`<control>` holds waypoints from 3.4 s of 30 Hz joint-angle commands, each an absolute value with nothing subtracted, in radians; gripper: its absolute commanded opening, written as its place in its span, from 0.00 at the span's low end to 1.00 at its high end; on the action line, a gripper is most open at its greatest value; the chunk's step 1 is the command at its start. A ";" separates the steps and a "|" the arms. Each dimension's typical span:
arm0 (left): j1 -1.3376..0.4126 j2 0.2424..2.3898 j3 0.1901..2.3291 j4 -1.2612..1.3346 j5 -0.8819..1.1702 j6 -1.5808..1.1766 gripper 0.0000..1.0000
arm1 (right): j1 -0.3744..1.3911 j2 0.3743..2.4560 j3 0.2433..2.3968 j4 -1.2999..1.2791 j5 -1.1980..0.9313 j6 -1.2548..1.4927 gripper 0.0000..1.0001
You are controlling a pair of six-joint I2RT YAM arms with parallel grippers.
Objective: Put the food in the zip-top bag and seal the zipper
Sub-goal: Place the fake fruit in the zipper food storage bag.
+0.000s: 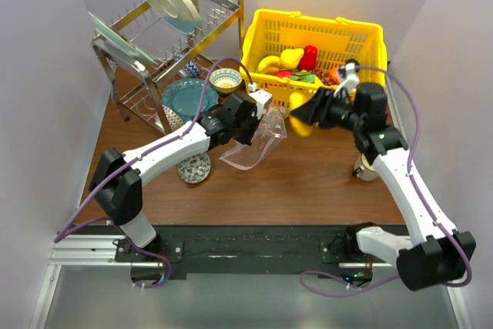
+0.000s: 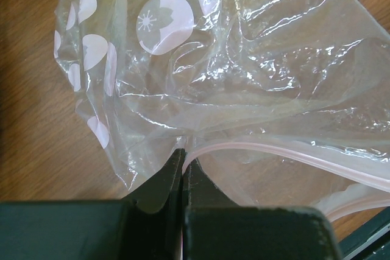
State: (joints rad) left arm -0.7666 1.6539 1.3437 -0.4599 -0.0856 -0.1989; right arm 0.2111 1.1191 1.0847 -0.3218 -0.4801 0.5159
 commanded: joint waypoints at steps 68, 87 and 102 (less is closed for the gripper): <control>-0.828 1.451 1.196 -0.026 0.390 -0.923 0.00 | 0.634 1.000 0.511 0.186 -0.133 1.128 0.52; -0.830 1.466 1.250 -0.066 0.334 -0.920 0.00 | 0.637 0.930 0.476 0.141 -0.095 1.023 0.52; -0.854 1.467 1.194 -0.025 0.368 -0.985 0.00 | 0.634 0.764 0.525 0.081 0.210 0.966 0.56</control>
